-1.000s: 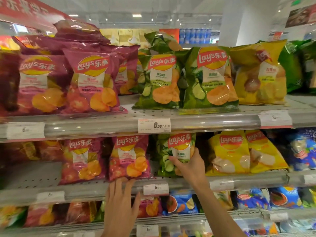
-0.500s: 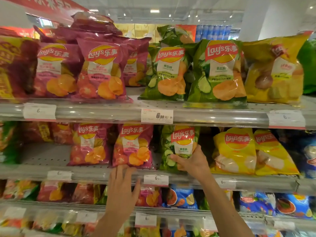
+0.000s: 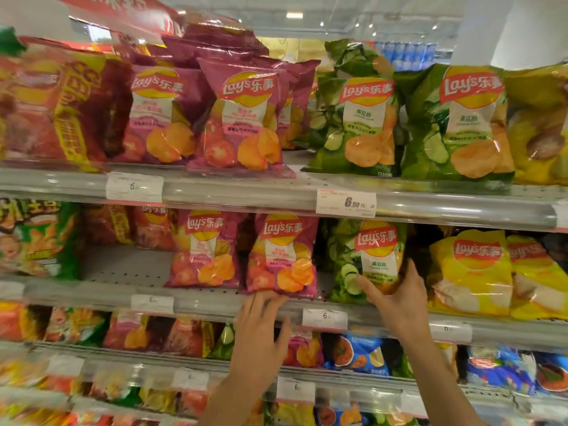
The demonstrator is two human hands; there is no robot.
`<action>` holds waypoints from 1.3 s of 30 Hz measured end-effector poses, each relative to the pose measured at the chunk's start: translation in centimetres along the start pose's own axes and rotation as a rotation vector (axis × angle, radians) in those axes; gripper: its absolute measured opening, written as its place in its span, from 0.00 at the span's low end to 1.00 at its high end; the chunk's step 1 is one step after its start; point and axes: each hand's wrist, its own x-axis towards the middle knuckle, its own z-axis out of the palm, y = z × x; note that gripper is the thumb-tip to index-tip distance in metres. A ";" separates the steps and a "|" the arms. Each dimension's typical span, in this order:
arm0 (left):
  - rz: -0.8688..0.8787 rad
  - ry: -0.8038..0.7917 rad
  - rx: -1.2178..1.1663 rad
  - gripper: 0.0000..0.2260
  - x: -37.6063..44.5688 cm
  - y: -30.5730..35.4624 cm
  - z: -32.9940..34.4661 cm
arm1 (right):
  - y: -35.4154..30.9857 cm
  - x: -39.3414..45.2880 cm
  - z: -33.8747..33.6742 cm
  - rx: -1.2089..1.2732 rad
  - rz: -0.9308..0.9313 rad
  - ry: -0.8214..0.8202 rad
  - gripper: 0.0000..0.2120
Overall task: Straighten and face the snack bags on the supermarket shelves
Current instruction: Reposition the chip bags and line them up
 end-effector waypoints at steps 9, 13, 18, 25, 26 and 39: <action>0.034 0.086 -0.214 0.09 0.6 -6.2 -6.5 | -5.4 -6.3 5.5 -0.010 -0.216 0.495 0.27; -0.042 0.180 -0.227 0.09 2.1 -9.9 -9.1 | -8.1 -7.9 8.5 -0.006 -0.196 0.422 0.23; -0.089 0.311 -0.209 0.09 4.3 -12.6 -10.9 | -10.1 -8.3 10.5 0.021 -0.156 0.207 0.30; -0.328 0.120 -0.284 0.36 7.6 -13.4 -11.7 | -11.7 -5.0 11.3 -0.019 0.020 -0.114 0.58; -0.365 0.075 -0.328 0.40 8.0 -13.4 -11.7 | -11.7 -4.5 11.5 -0.032 0.034 -0.145 0.60; -0.523 -0.083 -0.618 0.35 11.9 -14.2 -10.7 | -10.7 -1.7 12.5 -0.001 0.150 -0.199 0.53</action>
